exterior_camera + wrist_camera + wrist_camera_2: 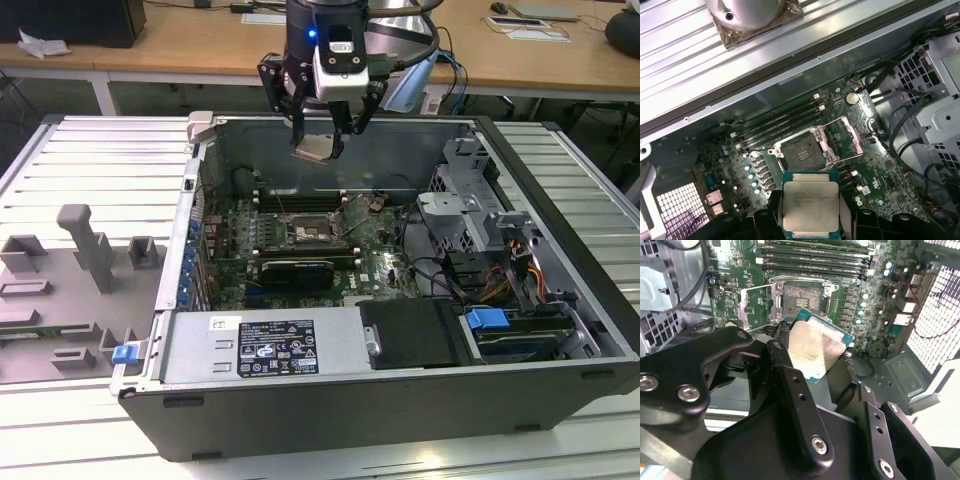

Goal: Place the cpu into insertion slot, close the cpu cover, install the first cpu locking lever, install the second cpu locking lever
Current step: 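Place the cpu into insertion slot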

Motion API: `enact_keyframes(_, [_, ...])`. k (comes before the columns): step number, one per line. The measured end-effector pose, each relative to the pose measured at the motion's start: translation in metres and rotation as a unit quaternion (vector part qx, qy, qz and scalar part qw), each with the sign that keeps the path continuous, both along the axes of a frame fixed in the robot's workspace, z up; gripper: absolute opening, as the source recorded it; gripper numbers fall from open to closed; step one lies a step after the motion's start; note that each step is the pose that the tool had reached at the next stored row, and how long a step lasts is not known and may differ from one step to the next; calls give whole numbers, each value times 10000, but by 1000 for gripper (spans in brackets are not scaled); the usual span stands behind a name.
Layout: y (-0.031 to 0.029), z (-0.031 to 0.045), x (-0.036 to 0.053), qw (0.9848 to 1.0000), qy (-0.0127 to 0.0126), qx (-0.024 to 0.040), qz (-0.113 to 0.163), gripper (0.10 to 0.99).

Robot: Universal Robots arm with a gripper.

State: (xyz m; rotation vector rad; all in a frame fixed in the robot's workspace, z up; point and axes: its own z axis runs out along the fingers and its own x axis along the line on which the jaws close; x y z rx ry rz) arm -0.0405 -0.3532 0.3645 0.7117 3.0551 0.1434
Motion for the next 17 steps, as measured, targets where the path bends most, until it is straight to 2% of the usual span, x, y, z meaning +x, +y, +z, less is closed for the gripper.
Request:
enact_keyframes(6, [0, -1, 0, 9994, 0, 0, -335, 541])
enact_keyframes(10, [0, -1, 0, 9981, 0, 0, -608, 541])
enact_keyframes(17, [0, -2, 0, 9957, 0, 0, -925, 541])
